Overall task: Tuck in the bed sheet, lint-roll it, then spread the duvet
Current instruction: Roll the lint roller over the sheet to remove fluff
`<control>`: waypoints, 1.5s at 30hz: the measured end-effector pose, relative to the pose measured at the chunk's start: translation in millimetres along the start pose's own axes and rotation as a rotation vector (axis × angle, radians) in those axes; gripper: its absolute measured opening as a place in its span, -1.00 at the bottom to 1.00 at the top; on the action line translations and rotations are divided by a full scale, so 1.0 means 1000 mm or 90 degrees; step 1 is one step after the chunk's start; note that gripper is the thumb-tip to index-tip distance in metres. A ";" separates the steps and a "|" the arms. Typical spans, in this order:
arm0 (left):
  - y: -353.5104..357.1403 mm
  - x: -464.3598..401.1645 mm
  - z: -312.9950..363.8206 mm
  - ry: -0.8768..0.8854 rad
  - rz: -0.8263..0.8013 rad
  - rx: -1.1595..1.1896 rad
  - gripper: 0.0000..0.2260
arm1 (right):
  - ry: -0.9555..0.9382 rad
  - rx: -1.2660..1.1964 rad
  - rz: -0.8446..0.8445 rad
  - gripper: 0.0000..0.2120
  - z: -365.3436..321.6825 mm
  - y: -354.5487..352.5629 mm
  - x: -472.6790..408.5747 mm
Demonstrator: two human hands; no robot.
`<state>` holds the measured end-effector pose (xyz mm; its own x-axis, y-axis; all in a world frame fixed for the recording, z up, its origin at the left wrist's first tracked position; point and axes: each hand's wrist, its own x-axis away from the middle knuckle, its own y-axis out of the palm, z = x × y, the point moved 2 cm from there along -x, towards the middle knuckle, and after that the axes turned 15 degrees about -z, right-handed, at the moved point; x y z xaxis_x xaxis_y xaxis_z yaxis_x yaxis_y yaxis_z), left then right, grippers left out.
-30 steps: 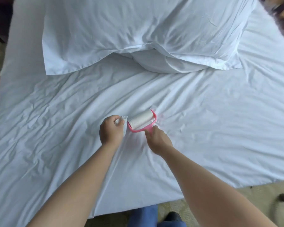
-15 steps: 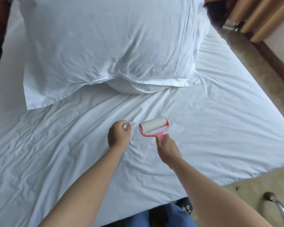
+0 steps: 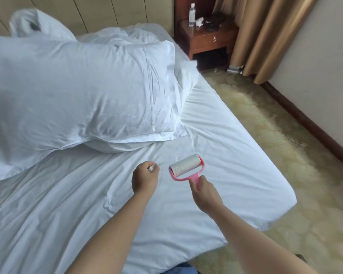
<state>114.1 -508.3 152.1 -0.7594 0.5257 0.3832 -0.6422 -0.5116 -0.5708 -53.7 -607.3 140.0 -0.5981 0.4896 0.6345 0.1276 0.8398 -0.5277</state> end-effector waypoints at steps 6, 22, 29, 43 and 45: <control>0.054 -0.040 0.070 0.021 -0.026 0.013 -0.87 | 0.027 0.017 0.020 -0.65 0.026 -0.090 -0.024; 0.215 -0.113 0.265 0.007 0.024 -0.012 -0.86 | -0.053 0.053 -0.014 -0.62 0.122 -0.326 -0.117; 0.280 -0.117 0.345 -0.058 0.112 0.029 -0.89 | -0.128 0.096 -0.096 -0.63 0.156 -0.434 -0.157; 0.297 -0.235 0.382 -0.148 0.188 0.080 -0.86 | -0.176 0.182 -0.161 -0.62 0.116 -0.525 -0.292; 0.290 -0.266 0.383 -0.168 0.188 0.087 -0.86 | -0.162 0.201 -0.166 -0.63 0.101 -0.538 -0.321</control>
<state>89.9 -1057.2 162.7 -0.9021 0.1598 0.4009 -0.3875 -0.7090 -0.5892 -9.9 -1239.7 163.0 -0.7582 0.1652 0.6308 -0.2757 0.7954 -0.5397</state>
